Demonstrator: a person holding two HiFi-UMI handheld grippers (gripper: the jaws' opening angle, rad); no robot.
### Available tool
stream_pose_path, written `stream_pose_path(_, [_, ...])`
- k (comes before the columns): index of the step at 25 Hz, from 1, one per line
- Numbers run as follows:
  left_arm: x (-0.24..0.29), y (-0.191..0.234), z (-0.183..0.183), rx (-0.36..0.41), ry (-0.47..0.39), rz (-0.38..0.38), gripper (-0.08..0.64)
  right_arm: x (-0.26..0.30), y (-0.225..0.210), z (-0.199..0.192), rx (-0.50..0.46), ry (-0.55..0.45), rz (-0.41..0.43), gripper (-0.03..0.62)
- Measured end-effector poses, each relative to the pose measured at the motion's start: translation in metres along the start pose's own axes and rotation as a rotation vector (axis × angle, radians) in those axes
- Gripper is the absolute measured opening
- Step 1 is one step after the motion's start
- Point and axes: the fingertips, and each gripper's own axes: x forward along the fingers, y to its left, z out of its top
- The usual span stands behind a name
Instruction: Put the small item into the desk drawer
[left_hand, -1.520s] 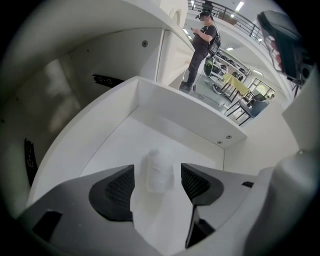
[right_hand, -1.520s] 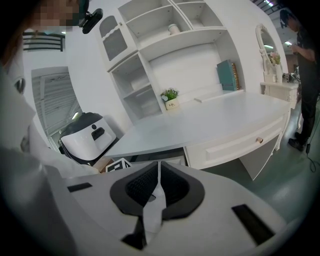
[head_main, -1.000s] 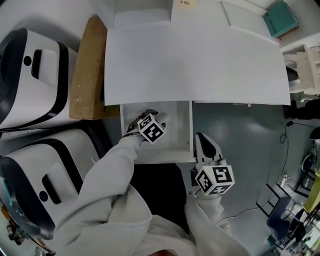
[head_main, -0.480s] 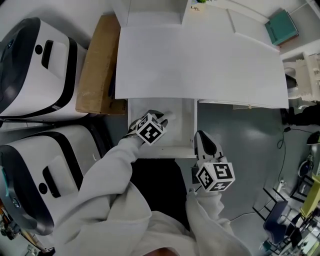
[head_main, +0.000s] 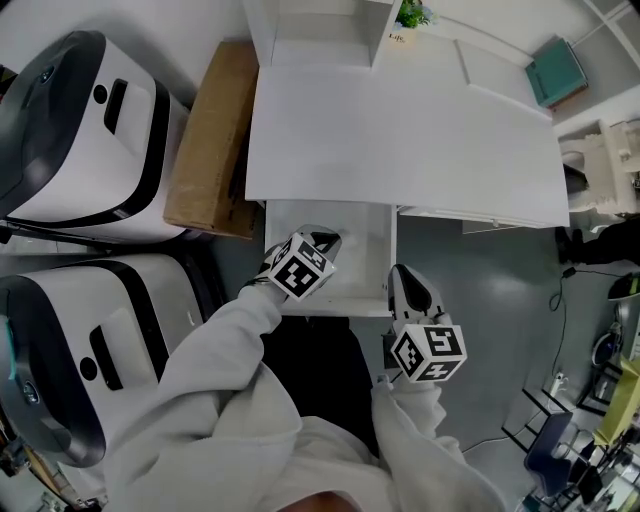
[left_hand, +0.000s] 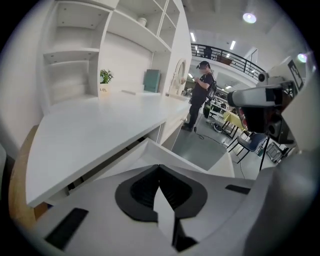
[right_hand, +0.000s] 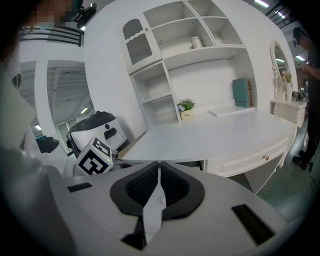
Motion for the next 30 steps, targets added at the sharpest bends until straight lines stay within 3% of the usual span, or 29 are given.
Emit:
stream_pose_path(5, [-0.024,-0.005,0.019,-0.033,-0.088,0.005,0.016,-0.002,0.004,0.006,-0.010,-0.011,-0.001,0.040])
stream_pose_path(13, [-0.062,-0.007,0.041,-0.186,-0.259,0.030,0.015,-0.003,0.017,0.022,-0.020,-0.058,0.039,0.040])
stream_pose_path(24, [-0.139,0.003,0.057,-0.215,-0.398,0.169,0.015,-0.008,0.019,0.042,-0.050,-0.089,0.081,0.040])
stream_pose_path(30, [-0.175,0.008,0.064,-0.209,-0.458,0.250,0.015,-0.013,0.017,0.075,-0.110,-0.165,0.070,0.040])
